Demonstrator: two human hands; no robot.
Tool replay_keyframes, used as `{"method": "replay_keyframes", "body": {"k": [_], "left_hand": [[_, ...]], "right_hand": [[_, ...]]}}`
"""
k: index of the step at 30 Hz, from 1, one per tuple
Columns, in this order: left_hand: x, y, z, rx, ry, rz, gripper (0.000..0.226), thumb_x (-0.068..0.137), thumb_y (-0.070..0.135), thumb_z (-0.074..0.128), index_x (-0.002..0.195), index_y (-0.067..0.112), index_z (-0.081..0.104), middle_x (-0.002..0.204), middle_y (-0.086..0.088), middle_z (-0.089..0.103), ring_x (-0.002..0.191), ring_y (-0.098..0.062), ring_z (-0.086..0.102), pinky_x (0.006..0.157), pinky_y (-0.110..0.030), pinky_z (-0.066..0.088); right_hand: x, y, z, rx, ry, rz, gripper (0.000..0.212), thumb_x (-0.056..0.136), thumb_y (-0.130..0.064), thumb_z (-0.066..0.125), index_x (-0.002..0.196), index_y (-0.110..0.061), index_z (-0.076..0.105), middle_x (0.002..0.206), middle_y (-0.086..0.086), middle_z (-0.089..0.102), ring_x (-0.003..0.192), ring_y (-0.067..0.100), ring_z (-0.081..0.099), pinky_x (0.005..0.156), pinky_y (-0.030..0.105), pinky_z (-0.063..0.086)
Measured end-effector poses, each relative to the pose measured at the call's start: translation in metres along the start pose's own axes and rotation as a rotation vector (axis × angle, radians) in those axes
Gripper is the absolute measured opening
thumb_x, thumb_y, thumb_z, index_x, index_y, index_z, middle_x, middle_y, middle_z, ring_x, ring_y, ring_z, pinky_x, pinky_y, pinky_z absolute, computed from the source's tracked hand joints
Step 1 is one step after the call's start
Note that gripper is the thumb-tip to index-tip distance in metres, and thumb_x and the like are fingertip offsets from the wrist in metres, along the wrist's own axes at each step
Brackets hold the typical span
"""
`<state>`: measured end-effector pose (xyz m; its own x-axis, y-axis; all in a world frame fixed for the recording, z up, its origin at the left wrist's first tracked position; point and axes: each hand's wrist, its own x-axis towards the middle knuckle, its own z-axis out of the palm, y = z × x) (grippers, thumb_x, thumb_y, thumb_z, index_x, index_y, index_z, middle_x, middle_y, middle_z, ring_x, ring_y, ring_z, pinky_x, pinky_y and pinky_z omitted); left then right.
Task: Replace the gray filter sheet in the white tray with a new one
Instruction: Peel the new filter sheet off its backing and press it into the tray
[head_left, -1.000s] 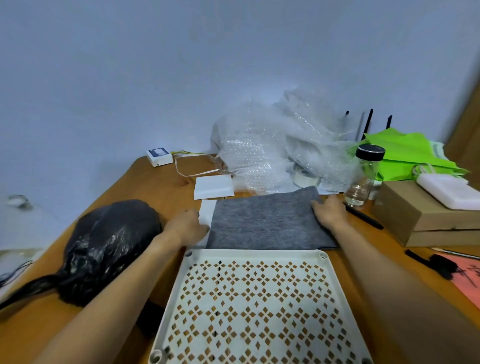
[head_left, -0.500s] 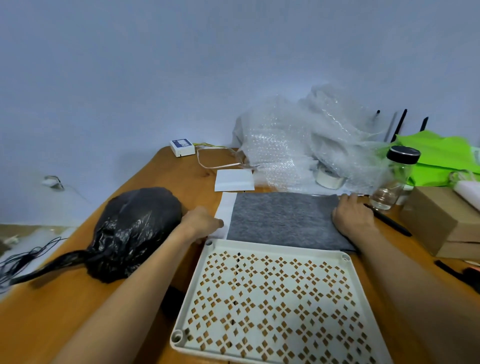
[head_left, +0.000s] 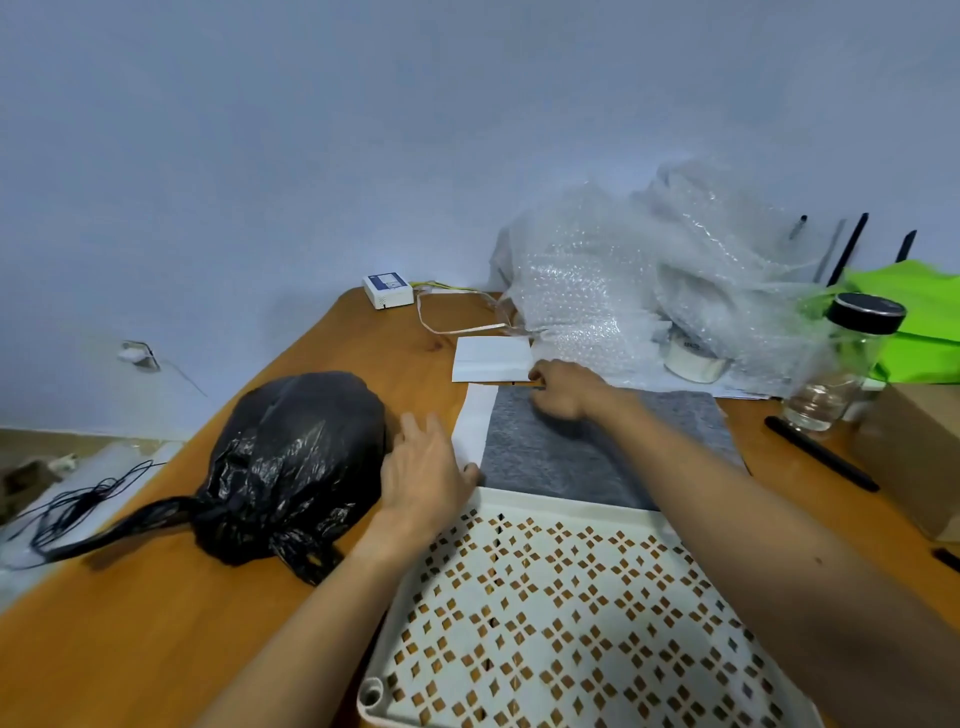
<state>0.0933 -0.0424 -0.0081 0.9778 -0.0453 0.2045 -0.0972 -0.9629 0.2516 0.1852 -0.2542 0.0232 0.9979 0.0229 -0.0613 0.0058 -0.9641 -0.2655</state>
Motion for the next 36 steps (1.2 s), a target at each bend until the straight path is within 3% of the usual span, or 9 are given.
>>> {"method": "replay_keyframes", "body": {"k": [4,9,14,16,19,22,27,32,36], "left_hand": [[-0.008,-0.006,0.0,-0.083,-0.093,-0.083,0.061,0.088,0.056,0.064,0.125,0.012,0.043,0.125,-0.012,0.049,0.107,-0.036,0.06,0.076,-0.038,0.043],[-0.016,-0.002,-0.001,-0.167,-0.161,-0.117,0.063,0.085,0.061,0.065,0.125,0.017,0.043,0.127,-0.008,0.055,0.109,-0.032,0.06,0.086,-0.042,0.052],[-0.027,0.006,-0.01,-0.069,-0.14,-0.08,0.059,0.09,0.064,0.058,0.121,0.018,0.039,0.083,0.006,0.053,0.079,-0.018,0.059,0.07,-0.034,0.051],[-0.029,0.01,-0.012,-0.091,-0.122,-0.078,0.066,0.091,0.062,0.058,0.132,0.015,0.037,0.081,0.007,0.051,0.081,-0.019,0.057,0.07,-0.033,0.047],[-0.032,0.013,-0.012,-0.22,-0.121,-0.122,0.073,0.09,0.057,0.064,0.142,0.017,0.034,0.108,-0.003,0.066,0.098,-0.026,0.063,0.08,-0.037,0.053],[-0.031,0.01,-0.006,-0.321,-0.148,-0.159,0.066,0.086,0.057,0.068,0.136,0.024,0.04,0.114,-0.003,0.067,0.102,-0.026,0.065,0.087,-0.041,0.056],[-0.029,0.001,0.001,-0.364,-0.09,-0.229,0.062,0.081,0.058,0.07,0.131,0.03,0.045,0.11,0.0,0.071,0.103,-0.024,0.066,0.089,-0.044,0.057],[-0.025,0.0,-0.002,-0.225,-0.003,-0.239,0.081,0.083,0.068,0.062,0.138,0.012,0.043,0.133,-0.011,0.058,0.12,-0.031,0.057,0.095,-0.042,0.048],[-0.01,0.003,-0.004,-0.302,-0.155,-0.296,0.077,0.078,0.079,0.06,0.116,0.012,0.058,0.107,-0.006,0.07,0.101,-0.029,0.066,0.086,-0.044,0.057]], "right_hand": [[0.017,-0.013,0.005,0.064,-0.063,0.031,0.054,0.09,-0.047,0.056,0.134,-0.015,0.057,0.137,0.013,0.06,0.119,0.032,0.058,0.099,0.037,0.047],[0.04,-0.016,0.012,-0.014,-0.074,0.063,0.076,0.08,-0.07,0.053,0.135,-0.018,0.057,0.133,0.013,0.058,0.113,0.031,0.058,0.097,0.043,0.05],[0.056,-0.017,0.006,0.06,-0.158,0.079,0.079,0.079,-0.066,0.059,0.139,-0.014,0.052,0.141,0.01,0.055,0.12,0.029,0.056,0.093,0.038,0.045],[0.062,-0.016,0.003,0.093,-0.184,0.098,0.082,0.071,-0.065,0.062,0.136,-0.015,0.054,0.133,0.008,0.056,0.113,0.027,0.056,0.092,0.039,0.047],[0.067,-0.013,-0.002,0.148,-0.241,0.065,0.064,0.061,-0.054,0.067,0.115,-0.019,0.063,0.116,0.004,0.062,0.098,0.021,0.059,0.078,0.035,0.048],[0.072,-0.007,-0.007,0.259,-0.262,0.019,0.043,0.05,-0.043,0.068,0.088,-0.021,0.068,0.104,0.004,0.068,0.089,0.02,0.06,0.07,0.032,0.044],[0.069,-0.001,-0.013,0.496,-0.254,0.073,0.034,0.05,-0.025,0.065,0.083,-0.016,0.066,0.089,0.011,0.069,0.077,0.025,0.062,0.062,0.034,0.042],[0.056,0.002,-0.019,0.623,-0.228,0.072,0.019,0.055,-0.018,0.058,0.074,-0.019,0.055,0.07,0.009,0.056,0.055,0.022,0.047,0.048,0.025,0.029],[0.045,0.005,-0.025,0.655,-0.187,0.069,0.014,0.053,-0.018,0.055,0.066,-0.019,0.051,0.063,0.007,0.048,0.051,0.02,0.039,0.049,0.025,0.023]]}}
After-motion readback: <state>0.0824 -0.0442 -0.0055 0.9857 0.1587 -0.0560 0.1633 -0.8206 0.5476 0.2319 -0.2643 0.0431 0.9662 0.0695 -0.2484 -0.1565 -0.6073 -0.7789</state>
